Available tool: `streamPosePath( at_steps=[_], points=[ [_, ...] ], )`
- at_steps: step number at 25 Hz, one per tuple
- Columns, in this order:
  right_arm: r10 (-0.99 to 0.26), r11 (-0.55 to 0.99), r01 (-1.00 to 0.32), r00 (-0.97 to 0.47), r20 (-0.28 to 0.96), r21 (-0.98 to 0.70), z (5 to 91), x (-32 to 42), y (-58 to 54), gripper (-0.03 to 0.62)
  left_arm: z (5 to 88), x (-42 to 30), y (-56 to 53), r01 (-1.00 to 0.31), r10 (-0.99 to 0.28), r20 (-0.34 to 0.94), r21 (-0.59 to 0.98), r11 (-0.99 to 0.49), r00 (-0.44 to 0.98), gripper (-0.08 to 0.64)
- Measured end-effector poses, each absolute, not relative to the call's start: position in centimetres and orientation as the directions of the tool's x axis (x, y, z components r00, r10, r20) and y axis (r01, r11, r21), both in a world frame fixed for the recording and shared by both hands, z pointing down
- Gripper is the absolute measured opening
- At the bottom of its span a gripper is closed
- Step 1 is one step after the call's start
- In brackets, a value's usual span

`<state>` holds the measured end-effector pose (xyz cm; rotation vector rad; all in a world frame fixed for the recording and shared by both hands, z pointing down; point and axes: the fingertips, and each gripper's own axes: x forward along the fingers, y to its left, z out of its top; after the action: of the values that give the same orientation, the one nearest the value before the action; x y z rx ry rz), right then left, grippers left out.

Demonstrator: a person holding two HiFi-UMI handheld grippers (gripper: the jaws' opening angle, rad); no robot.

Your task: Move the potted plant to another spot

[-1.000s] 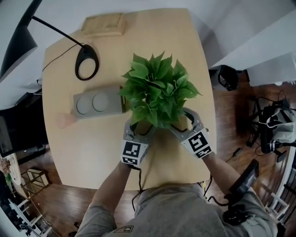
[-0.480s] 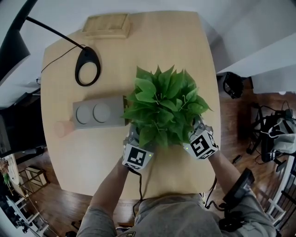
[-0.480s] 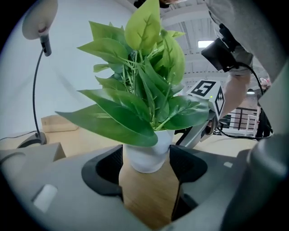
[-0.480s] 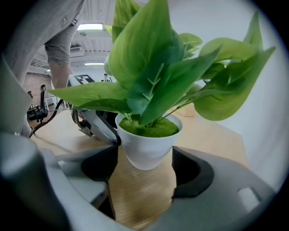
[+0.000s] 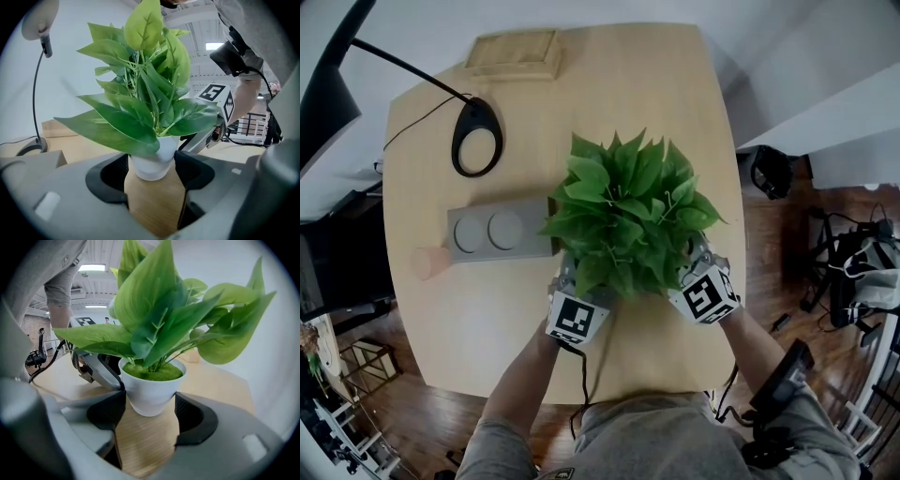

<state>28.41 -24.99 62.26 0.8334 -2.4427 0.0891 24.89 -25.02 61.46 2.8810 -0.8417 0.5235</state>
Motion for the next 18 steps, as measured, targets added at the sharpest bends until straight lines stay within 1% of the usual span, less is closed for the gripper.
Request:
streamPosePath(
  at_steps=[7,18],
  points=[
    [-0.564,0.803,-0.581,-0.664,0.490,0.137,58.9,28.3,-24.5,0.333,58.1,24.8,-24.5,-0.548,-0.527,0.316,-0.027,-0.836,0.789,0.308],
    [-0.551,0.833,-0.510,-0.725,0.413,0.216,48.5,26.5,-20.2,0.328,47.6,22.7,-19.8,-0.634,-0.639,0.229,-0.104,-0.766,0.734,0.305]
  ],
)
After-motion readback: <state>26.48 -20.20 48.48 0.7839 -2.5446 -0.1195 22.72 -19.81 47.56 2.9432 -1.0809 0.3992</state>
